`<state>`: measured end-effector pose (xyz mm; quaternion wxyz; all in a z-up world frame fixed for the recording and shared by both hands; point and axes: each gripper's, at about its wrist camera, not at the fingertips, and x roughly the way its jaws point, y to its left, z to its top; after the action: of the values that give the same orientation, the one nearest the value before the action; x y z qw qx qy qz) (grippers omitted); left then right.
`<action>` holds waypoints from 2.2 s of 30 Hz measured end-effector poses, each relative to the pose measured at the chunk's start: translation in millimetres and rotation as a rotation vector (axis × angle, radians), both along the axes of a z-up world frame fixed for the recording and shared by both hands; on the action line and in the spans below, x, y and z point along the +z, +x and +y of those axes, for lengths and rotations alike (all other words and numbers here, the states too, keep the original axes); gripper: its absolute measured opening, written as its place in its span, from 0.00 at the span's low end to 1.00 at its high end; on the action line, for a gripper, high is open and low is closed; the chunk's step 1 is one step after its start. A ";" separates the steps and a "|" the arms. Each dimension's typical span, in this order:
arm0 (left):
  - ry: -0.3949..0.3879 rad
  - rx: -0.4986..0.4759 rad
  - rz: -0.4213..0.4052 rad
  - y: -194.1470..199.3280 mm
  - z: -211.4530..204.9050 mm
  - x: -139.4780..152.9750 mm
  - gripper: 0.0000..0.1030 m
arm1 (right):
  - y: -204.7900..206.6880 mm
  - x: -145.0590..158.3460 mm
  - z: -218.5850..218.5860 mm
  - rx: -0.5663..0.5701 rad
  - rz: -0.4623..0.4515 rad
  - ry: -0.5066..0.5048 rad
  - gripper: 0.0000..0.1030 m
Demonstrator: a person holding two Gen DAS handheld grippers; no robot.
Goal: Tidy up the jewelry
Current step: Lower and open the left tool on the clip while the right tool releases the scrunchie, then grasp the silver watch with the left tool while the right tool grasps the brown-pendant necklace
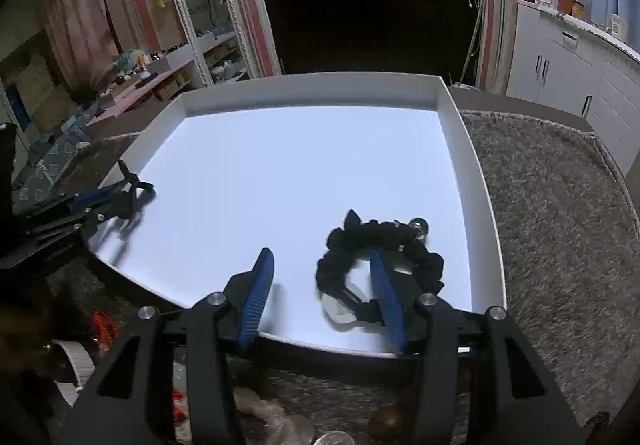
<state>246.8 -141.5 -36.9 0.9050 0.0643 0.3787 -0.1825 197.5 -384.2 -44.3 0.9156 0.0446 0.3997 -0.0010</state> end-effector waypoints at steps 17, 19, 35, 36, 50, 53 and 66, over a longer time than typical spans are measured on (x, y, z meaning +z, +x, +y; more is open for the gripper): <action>-0.018 -0.008 -0.091 -96.1 42.8 47.9 0.86 | -129.7 68.9 -45.6 -0.082 -0.175 -0.022 0.64; -0.015 0.007 -0.087 -116.0 54.5 44.1 0.86 | -154.5 69.1 -62.2 -0.125 -0.186 -0.028 0.65; 0.046 0.003 -0.006 -161.2 38.5 5.9 0.86 | -190.2 16.2 -140.0 -0.301 -0.048 -0.062 0.69; 0.050 0.004 -0.003 -159.8 37.0 4.1 0.86 | -187.7 13.6 -141.3 -0.301 -0.041 -0.063 0.69; 0.092 -0.030 0.062 -151.6 24.1 -14.5 0.61 | -174.8 -2.2 -157.4 -0.286 0.005 -0.027 0.45; 0.095 -0.036 0.078 -149.6 22.4 -16.9 0.55 | -176.5 -2.8 -167.4 -0.301 -0.005 0.034 0.43; 0.107 -0.049 0.083 -149.3 18.9 -19.7 0.42 | -168.7 -4.7 -166.5 -0.327 0.013 -0.029 0.18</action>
<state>97.5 -122.6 -56.6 0.8791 0.1140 0.4234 -0.1867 28.8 -550.7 -49.0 0.9012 0.0957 0.3928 -0.1562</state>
